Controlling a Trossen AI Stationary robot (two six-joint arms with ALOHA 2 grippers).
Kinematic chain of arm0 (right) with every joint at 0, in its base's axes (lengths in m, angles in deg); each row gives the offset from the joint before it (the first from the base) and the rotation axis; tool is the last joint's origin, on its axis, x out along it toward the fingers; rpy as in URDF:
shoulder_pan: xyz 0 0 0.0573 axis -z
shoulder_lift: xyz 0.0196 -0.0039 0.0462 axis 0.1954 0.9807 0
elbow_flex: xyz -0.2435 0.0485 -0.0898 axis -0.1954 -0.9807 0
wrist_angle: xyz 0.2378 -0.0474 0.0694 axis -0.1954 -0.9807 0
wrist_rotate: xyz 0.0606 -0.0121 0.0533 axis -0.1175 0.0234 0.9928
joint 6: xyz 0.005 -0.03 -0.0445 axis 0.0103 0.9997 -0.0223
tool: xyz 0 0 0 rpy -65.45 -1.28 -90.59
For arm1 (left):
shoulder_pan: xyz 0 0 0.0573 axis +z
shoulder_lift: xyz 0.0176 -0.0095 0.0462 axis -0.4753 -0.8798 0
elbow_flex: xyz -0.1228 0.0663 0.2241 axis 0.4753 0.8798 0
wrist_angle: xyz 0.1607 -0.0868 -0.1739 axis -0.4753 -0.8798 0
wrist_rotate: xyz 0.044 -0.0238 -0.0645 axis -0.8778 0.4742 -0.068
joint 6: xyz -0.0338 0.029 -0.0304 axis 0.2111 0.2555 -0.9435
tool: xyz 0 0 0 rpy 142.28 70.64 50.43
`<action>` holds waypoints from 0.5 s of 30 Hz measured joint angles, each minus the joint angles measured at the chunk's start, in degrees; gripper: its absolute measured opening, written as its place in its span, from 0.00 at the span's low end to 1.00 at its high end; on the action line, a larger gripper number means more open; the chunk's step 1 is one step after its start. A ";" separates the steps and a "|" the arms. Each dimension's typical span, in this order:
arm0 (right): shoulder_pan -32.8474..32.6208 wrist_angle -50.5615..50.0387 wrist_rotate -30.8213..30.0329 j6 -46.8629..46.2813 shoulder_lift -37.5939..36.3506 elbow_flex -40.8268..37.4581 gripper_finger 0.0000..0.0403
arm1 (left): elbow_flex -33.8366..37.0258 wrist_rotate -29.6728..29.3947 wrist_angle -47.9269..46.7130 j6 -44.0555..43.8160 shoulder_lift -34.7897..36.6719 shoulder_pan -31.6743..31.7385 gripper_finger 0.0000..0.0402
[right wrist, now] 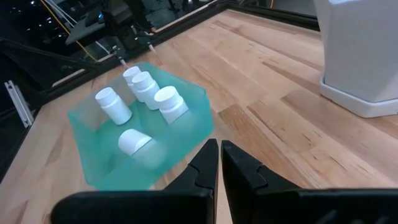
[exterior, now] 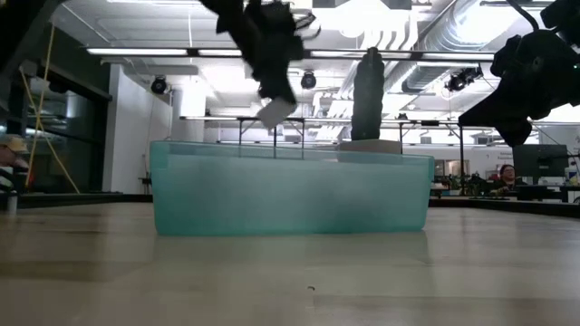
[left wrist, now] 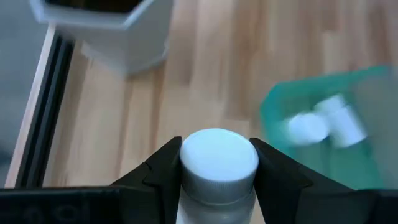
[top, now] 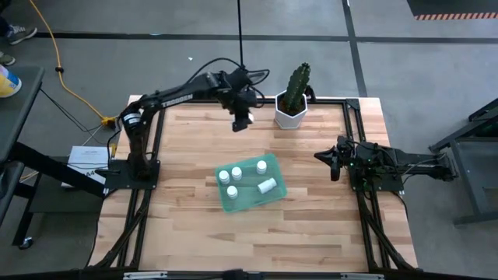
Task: Pick and place pill bottles into a basket
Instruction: Put the white pill bottle into the green bin
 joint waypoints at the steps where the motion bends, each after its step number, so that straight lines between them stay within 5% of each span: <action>1: 0.00 -0.01 0.00 0.00 0.00 0.00 0.03 | 0.00 -0.03 1.13 -0.81 0.56 -1.09 0.48; 15: 0.00 -0.49 0.71 0.02 0.00 0.02 0.03 | 0.11 -8.00 13.70 -9.82 2.72 -18.62 0.48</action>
